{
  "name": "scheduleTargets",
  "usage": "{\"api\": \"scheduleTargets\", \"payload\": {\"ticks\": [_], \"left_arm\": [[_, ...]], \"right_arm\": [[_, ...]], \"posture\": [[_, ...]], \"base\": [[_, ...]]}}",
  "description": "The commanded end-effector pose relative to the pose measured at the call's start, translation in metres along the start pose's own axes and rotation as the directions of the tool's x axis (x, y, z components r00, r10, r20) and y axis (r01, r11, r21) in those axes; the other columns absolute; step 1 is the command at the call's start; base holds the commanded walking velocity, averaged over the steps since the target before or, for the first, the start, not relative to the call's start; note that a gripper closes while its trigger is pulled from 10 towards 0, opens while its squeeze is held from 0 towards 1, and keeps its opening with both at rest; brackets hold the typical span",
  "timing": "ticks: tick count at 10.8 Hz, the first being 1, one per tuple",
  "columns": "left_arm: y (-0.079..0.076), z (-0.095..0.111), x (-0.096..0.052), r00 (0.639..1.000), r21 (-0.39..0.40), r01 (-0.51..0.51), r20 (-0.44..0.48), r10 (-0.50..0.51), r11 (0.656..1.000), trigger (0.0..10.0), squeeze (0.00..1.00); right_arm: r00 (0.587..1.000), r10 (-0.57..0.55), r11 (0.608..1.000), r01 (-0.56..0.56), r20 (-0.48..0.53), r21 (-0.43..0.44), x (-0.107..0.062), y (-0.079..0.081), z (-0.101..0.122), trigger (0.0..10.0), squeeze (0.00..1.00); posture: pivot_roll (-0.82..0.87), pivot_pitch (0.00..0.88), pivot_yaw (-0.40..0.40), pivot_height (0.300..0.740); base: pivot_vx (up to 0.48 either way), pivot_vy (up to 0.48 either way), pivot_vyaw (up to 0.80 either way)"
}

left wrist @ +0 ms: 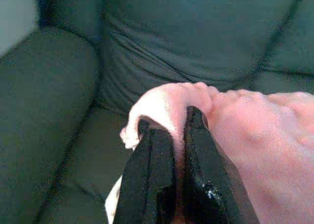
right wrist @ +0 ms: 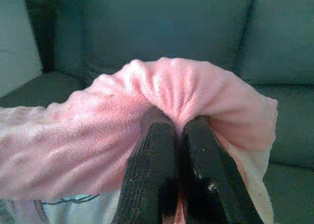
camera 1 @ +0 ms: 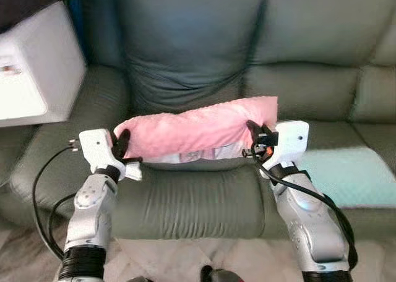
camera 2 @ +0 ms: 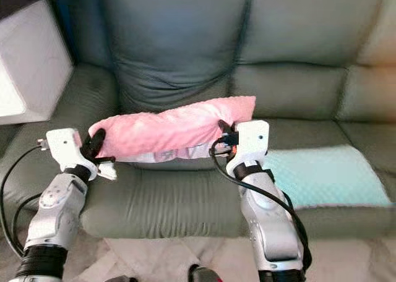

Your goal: Move the pillow to the sofa

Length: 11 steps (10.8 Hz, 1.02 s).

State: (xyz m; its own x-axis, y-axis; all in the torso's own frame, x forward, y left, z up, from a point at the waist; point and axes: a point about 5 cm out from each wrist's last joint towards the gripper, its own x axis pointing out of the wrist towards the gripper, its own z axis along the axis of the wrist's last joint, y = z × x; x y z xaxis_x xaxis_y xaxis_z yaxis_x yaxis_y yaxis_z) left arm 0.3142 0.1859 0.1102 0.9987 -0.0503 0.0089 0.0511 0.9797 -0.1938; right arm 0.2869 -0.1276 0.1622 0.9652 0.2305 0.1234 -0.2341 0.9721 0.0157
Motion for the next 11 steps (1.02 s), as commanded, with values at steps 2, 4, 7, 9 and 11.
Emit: {"api": "scheduleTargets", "payload": {"ticks": [2,4,7,9,11], "left_arm": [[-0.002,-0.007,0.0,1.0,-0.008,0.007,-0.01,-0.007,1.0,10.0,0.0],[-0.006,-0.004,0.003,1.0,-0.005,0.03,0.0,-0.03,1.0,10.0,0.0],[-0.007,-0.002,0.006,0.999,-0.01,0.041,0.021,-0.041,0.999,10.0,0.0],[-0.012,0.003,0.009,0.996,-0.015,0.077,0.055,-0.076,0.997,10.0,0.0],[-0.011,0.004,0.009,0.996,-0.019,0.074,0.056,-0.073,0.997,10.0,0.0]], "right_arm": [[1.0,-0.024,1.0,0.024,-0.005,-0.007,-0.002,-0.004,-0.002,10.0,0.0],[1.0,-0.027,1.0,0.027,-0.002,-0.009,-0.005,-0.006,-0.002,10.0,0.0],[1.0,-0.018,1.0,0.018,-0.008,-0.01,-0.006,-0.005,-0.004,10.0,0.0],[1.0,-0.014,1.0,0.014,0.0,-0.01,-0.005,-0.005,-0.003,10.0,0.0],[1.0,-0.012,1.0,0.012,0.002,-0.01,-0.004,-0.005,-0.003,10.0,0.0]], "posture": [[-0.12,0.18,-0.037,0.74],[-0.13,0.182,-0.037,0.74],[-0.13,0.174,-0.035,0.74],[-0.13,0.169,-0.033,0.74],[-0.12,0.163,-0.032,0.74]], "base": [[0.0,0.0,-0.8],[0.0,0.0,-0.33],[0.0,0.0,0.0],[0.0,0.0,0.0],[0.257,0.0,0.0]]}}
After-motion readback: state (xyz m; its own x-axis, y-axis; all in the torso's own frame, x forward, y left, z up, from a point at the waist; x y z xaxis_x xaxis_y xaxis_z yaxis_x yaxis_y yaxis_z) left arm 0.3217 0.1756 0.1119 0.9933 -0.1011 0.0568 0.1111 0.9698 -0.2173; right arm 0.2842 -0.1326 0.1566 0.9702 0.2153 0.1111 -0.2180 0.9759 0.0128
